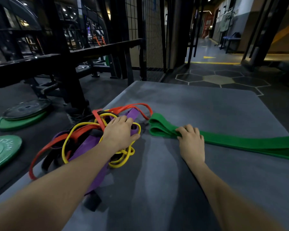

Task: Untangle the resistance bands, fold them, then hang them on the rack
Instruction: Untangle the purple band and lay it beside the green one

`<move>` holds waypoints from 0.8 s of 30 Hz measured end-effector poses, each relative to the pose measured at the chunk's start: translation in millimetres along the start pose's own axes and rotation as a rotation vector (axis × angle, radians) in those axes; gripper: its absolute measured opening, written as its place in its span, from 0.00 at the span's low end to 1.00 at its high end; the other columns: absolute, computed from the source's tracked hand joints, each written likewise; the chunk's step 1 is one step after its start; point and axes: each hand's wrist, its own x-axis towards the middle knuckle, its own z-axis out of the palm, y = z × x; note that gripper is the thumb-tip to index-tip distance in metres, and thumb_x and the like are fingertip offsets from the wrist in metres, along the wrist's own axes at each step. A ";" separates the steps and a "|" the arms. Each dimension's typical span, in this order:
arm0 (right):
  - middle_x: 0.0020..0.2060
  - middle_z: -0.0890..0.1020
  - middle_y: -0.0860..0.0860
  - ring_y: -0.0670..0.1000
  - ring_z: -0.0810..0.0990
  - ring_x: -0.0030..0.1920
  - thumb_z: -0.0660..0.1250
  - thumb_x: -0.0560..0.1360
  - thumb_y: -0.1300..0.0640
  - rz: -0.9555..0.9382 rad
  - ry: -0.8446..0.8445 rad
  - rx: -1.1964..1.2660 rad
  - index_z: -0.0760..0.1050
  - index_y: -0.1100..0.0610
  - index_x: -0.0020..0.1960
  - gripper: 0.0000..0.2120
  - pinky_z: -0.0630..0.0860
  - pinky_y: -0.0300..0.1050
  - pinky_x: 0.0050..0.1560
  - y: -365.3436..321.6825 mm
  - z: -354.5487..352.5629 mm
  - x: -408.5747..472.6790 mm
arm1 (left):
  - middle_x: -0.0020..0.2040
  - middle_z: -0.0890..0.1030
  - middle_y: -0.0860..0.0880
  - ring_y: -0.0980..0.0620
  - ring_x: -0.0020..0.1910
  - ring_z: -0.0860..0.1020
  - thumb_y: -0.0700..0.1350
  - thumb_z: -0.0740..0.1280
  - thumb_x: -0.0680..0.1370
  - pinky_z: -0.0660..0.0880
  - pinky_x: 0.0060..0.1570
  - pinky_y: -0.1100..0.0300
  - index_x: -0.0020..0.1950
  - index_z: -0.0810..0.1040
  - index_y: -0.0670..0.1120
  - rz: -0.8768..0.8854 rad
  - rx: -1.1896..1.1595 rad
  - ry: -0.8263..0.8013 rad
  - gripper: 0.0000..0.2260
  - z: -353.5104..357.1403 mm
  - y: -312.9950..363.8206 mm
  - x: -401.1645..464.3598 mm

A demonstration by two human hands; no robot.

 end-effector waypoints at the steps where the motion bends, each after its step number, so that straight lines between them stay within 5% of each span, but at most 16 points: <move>1: 0.54 0.75 0.54 0.58 0.71 0.55 0.63 0.76 0.61 -0.003 -0.001 0.005 0.75 0.56 0.59 0.12 0.67 0.52 0.49 -0.7 -1.2 -0.2 | 0.65 0.71 0.48 0.47 0.66 0.67 0.60 0.63 0.75 0.61 0.67 0.54 0.66 0.68 0.48 0.024 -0.041 0.009 0.24 -4.0 -0.9 -0.9; 8: 0.62 0.72 0.53 0.58 0.70 0.61 0.63 0.77 0.60 0.009 -0.108 0.007 0.69 0.56 0.68 0.19 0.68 0.51 0.56 -7.6 -15.7 -0.4 | 0.69 0.69 0.53 0.51 0.69 0.66 0.58 0.60 0.77 0.55 0.69 0.54 0.67 0.70 0.51 0.053 -0.163 0.147 0.20 -40.5 -14.7 -16.1; 13: 0.64 0.71 0.53 0.58 0.67 0.64 0.62 0.78 0.58 0.062 -0.175 0.002 0.67 0.56 0.68 0.19 0.67 0.52 0.60 -23.7 -34.4 2.3 | 0.60 0.76 0.50 0.46 0.60 0.73 0.55 0.62 0.77 0.67 0.62 0.52 0.60 0.75 0.49 -0.034 -0.238 0.165 0.15 -50.3 -36.2 -35.6; 17: 0.63 0.72 0.54 0.58 0.68 0.64 0.63 0.77 0.58 0.042 -0.186 0.058 0.69 0.56 0.67 0.19 0.67 0.51 0.60 -49.9 -46.2 -2.6 | 0.63 0.74 0.50 0.46 0.62 0.72 0.54 0.63 0.77 0.68 0.63 0.51 0.62 0.74 0.49 -0.088 -0.277 0.069 0.17 -48.7 -44.9 -56.4; 24: 0.53 0.79 0.58 0.58 0.76 0.55 0.67 0.74 0.61 -0.023 -0.060 0.521 0.77 0.61 0.58 0.13 0.70 0.49 0.59 -128.5 -50.6 -29.1 | 0.60 0.75 0.50 0.47 0.60 0.73 0.50 0.67 0.75 0.68 0.61 0.54 0.58 0.77 0.48 -0.210 -0.411 0.172 0.14 -49.6 -56.2 -99.5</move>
